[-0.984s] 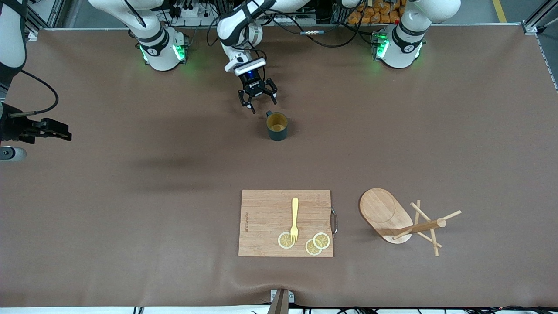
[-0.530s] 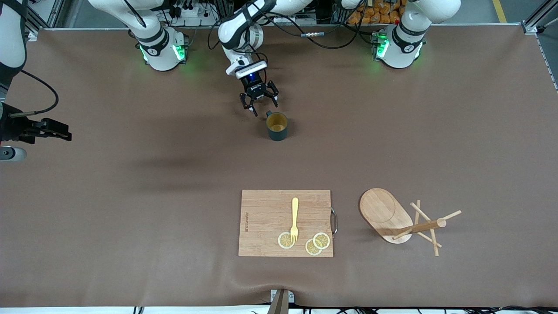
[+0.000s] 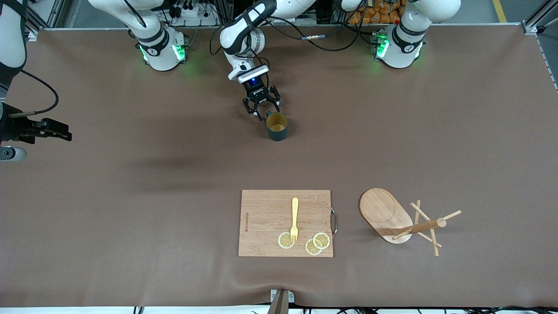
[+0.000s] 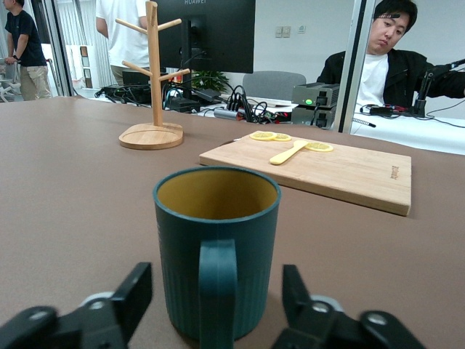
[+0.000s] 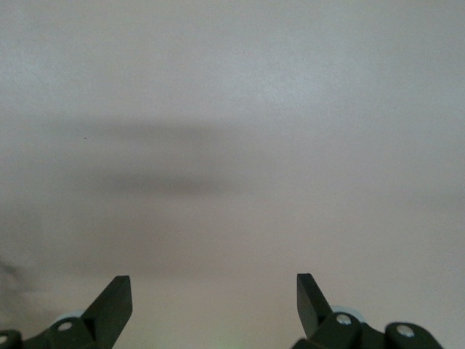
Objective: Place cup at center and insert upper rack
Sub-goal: 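Lower the left gripper over the mug and grasp its handle, then lift the teal mug by its handle and carry it toward the mug tree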
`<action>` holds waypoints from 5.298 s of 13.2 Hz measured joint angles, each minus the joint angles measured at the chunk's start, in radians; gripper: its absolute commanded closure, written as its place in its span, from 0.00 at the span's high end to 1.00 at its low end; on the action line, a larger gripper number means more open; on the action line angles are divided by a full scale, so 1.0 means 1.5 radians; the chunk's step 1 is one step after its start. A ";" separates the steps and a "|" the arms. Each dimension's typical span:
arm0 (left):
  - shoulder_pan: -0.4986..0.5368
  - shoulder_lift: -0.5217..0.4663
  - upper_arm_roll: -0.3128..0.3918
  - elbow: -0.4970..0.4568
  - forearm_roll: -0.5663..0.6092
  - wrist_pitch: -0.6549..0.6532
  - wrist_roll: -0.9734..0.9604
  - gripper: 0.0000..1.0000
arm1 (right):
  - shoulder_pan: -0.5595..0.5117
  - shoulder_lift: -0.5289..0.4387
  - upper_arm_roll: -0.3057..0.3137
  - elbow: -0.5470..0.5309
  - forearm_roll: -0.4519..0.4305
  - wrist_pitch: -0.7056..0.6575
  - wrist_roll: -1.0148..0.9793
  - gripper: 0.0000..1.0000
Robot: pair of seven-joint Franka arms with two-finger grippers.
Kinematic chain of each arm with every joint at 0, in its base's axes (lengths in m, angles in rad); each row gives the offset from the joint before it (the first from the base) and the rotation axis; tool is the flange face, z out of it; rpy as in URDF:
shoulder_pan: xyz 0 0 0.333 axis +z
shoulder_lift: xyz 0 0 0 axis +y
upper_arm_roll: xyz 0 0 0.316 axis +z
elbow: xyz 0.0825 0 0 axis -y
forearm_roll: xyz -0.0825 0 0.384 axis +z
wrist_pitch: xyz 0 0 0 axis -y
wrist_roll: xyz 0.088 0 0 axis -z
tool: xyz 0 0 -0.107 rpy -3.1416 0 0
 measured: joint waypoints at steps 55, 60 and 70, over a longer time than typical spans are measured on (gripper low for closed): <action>0.271 -0.480 0.006 0.047 -0.476 0.136 0.265 0.00 | 0.018 -0.103 0.000 0.025 0.011 -0.148 0.144 1.00; 0.362 -0.531 0.008 0.045 -0.589 0.150 0.376 0.00 | 0.019 -0.104 0.000 0.028 0.005 -0.147 0.159 1.00; 0.593 -0.590 0.010 0.018 -0.789 0.163 0.701 0.00 | 0.019 -0.104 0.002 0.032 0.005 -0.138 0.161 1.00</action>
